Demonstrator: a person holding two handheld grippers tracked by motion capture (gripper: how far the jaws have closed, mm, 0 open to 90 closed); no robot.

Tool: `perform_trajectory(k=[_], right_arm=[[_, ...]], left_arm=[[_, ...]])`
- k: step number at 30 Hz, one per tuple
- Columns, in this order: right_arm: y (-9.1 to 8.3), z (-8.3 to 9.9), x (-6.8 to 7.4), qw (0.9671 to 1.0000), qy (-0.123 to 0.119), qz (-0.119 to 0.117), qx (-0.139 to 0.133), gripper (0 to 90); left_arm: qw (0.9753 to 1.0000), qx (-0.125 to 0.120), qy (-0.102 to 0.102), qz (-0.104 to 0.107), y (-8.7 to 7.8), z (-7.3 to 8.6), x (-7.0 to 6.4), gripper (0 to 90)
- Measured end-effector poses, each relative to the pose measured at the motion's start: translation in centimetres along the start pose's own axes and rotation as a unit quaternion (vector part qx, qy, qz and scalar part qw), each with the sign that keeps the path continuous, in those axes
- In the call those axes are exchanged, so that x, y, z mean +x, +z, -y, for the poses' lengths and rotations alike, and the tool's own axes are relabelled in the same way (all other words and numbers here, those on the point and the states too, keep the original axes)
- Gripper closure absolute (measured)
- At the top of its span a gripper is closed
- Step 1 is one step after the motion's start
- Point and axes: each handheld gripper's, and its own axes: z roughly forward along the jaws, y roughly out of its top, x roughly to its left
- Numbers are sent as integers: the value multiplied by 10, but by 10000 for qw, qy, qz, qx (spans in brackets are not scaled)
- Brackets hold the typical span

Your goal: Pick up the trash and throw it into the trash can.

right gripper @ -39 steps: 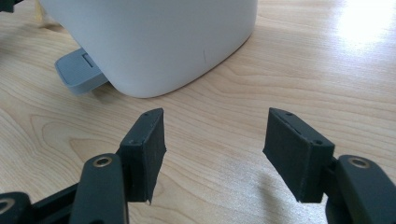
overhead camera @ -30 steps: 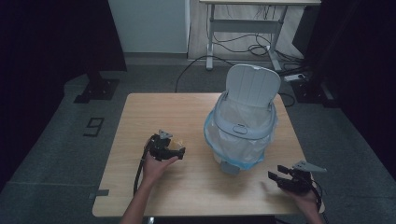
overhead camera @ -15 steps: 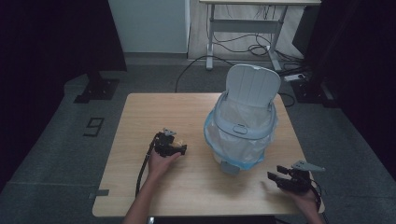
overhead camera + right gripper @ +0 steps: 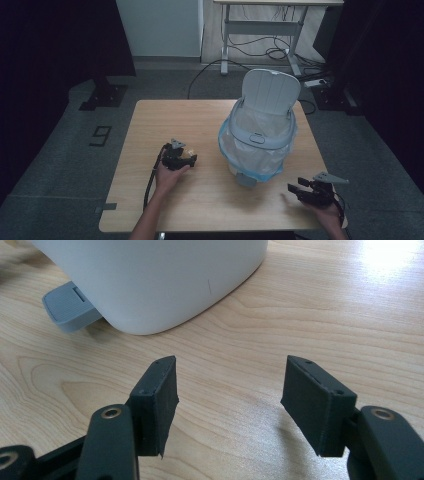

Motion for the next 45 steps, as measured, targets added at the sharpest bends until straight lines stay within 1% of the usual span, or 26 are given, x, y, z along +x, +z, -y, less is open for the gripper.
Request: perform_trajectory(k=[2,3,4,5,6,7,10,13,14,16,19,20,21,22,24,26,27,28,30,31,32,35,38,39,41,45], right_arm=[[0,0,1,10000,-2,-6,6,384],[0,0,1,10000,-5,-7,9,384],[1,0,1,10000,-4,-8,11,384],[1,0,1,10000,0,-8,11,384],[1,0,1,10000,7,-9,9,384],[1,0,1,10000,11,-7,14,384],[1,0,0,10000,42,-7,17,384],[2,1,1,10000,53,-1,37,384],[2,1,1,10000,55,2,42,384],[2,1,1,10000,64,10,49,384],[3,2,0,10000,70,20,58,384],[3,2,0,10000,71,24,61,384],[3,2,0,10000,67,27,65,384],[3,2,0,10000,67,27,65,384],[3,2,0,9999,65,29,72,384],[3,2,0,9999,65,30,73,384],[3,2,0,9999,66,33,78,385],[3,2,0,9999,66,33,78,385],[3,3,0,9999,77,39,85,384],[3,3,0,9999,77,39,85,384],[4,3,0,9999,94,31,93,384],[5,4,0,9999,99,28,122,384],[6,4,0,9999,107,23,127,384],[6,4,0,9999,112,23,126,385],[5,4,0,9998,126,29,121,384],[5,4,0,9998,136,47,115,384]], left_arm=[[9999,-99,-17,71,-10,-3,0,296],[9999,-99,-17,71,-10,-3,0,296],[9998,-205,-13,72,-19,-5,-2,297],[9997,-242,-14,38,-24,-5,-3,296],[9996,-284,-12,24,-28,-6,-4,296],[9996,-284,-12,24,-28,-6,-4,296],[9989,-446,-44,130,-45,-8,-6,298],[9983,-548,8,189,-57,-12,-7,301],[9983,-548,8,189,-57,-12,-7,301],[9973,-684,51,263,-70,-19,-10,302],[9961,-805,87,352,-83,-26,-13,302],[9961,-805,87,352,-83,-26,-13,303],[9951,-903,109,397,-93,-31,-15,303],[9951,-903,109,397,-93,-31,-15,303],[9939,-989,117,475,-103,-37,-17,303],[9934,-1020,99,508,-106,-38,-18,303],[9929,-1058,117,525,-112,-41,-19,303],[9929,-1058,117,525,-112,-41,-19,303],[9925,-1093,154,520,-119,-45,-21,303],[9925,-1093,154,520,-119,-45,-21,303],[9921,-1116,177,540,-123,-47,-22,303],[9918,-1135,224,549,-128,-50,-24,303],[9909,-1194,249,573,-133,-55,-26,304],[9901,-1244,247,608,-137,-58,-27,304],[9898,-1256,258,617,-139,-60,-28,304],[9888,-1303,351,636,-146,-66,-32,305]])
